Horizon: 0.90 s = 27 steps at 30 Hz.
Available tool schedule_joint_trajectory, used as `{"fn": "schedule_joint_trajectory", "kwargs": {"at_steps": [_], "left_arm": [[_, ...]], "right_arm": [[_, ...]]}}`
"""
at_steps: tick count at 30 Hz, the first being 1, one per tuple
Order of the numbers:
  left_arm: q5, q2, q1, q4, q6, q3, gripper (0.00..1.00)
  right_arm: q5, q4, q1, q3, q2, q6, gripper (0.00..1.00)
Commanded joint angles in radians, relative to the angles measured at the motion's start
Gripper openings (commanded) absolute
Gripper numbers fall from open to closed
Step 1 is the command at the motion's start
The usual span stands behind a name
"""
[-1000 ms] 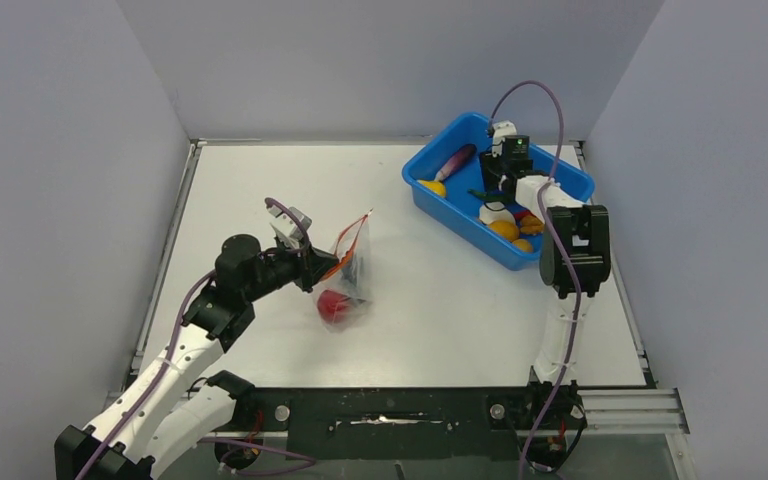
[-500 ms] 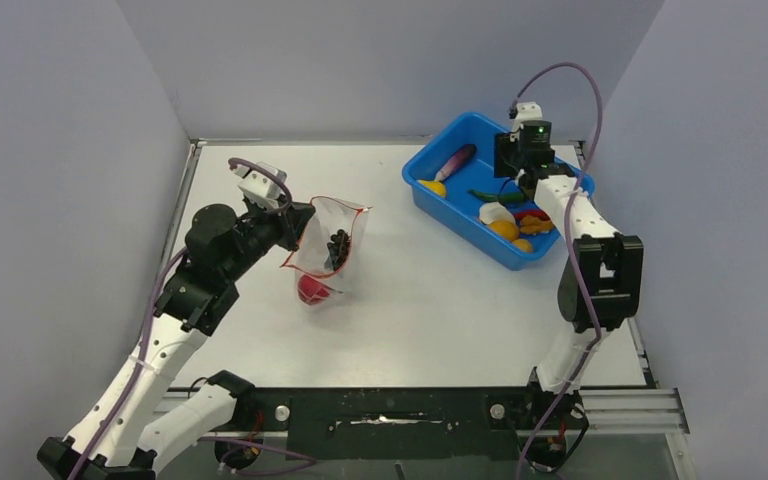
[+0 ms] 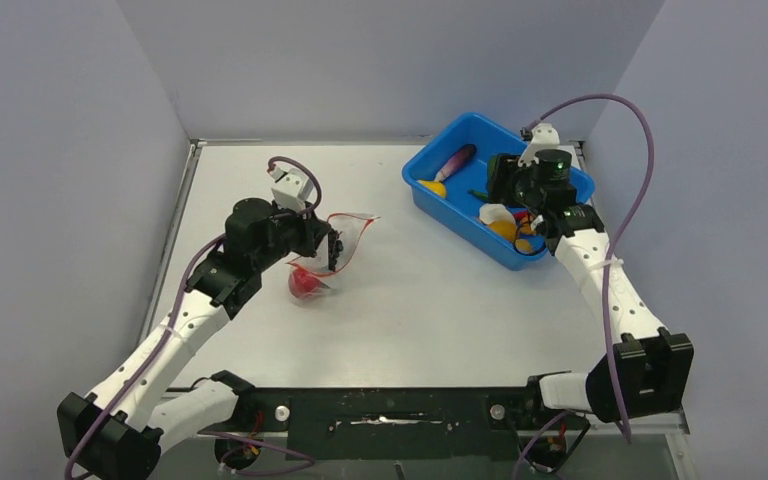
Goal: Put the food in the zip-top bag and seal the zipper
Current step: Place the fake fruit in the zipper food storage bag.
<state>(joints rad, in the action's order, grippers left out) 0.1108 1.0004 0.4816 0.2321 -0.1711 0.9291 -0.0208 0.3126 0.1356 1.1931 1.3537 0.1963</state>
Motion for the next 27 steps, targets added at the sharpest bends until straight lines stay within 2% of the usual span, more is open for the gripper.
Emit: {"fn": "schedule_joint_trajectory", "kwargs": {"at_steps": [1, 8, 14, 22, 27], "left_arm": [[0.056, 0.003, 0.016, -0.118, -0.067, -0.011, 0.00], [0.082, -0.018, 0.020, -0.172, -0.131, -0.062, 0.00], [0.112, -0.044, 0.019, -0.191, -0.188, -0.076, 0.00], [0.195, -0.055, 0.020, -0.376, -0.381, -0.170, 0.00], [0.219, -0.033, 0.020, -0.427, -0.426, -0.180, 0.00]], "right_arm": [[0.095, -0.021, 0.036, -0.059, -0.140, 0.106, 0.34], [0.192, -0.064, 0.168, -0.148, -0.277, 0.264, 0.33], [0.194, -0.077, 0.295, -0.166, -0.334, 0.339, 0.33], [0.208, -0.127, 0.450, -0.207, -0.383, 0.514, 0.32], [0.190, -0.139, 0.563, -0.237, -0.370, 0.601, 0.32]]}}
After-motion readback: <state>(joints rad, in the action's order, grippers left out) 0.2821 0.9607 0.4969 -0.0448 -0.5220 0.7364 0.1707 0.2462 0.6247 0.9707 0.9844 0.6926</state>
